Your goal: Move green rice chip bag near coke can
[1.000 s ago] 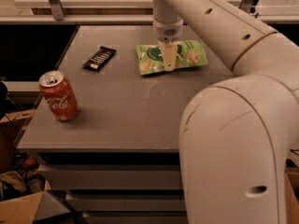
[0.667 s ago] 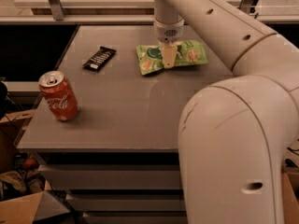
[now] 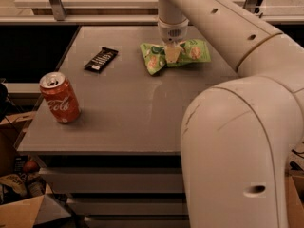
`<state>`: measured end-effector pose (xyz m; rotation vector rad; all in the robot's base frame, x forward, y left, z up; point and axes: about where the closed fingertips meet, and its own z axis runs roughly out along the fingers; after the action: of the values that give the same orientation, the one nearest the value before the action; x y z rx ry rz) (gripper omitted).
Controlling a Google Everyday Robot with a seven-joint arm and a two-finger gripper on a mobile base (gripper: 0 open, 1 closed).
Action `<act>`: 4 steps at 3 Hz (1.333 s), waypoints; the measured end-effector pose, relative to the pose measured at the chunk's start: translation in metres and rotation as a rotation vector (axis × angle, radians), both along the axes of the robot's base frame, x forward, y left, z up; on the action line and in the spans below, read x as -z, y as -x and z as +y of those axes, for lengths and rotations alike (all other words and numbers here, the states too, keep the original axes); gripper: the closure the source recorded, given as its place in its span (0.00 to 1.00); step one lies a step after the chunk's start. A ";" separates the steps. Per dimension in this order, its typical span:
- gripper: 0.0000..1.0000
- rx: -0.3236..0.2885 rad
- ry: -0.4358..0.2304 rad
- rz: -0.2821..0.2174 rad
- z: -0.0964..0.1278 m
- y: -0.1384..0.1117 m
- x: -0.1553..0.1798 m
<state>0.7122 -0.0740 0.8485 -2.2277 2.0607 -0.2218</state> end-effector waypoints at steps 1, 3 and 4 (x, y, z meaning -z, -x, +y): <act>1.00 -0.021 -0.034 -0.039 0.001 0.010 -0.033; 1.00 -0.086 -0.099 -0.109 0.018 0.041 -0.104; 1.00 -0.141 -0.144 -0.100 0.044 0.066 -0.117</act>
Offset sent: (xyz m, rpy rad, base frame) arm -0.0570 0.0038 0.1284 0.0747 -0.0958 0.0788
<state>0.6462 -0.0299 0.9660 -2.2156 1.8006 -0.1630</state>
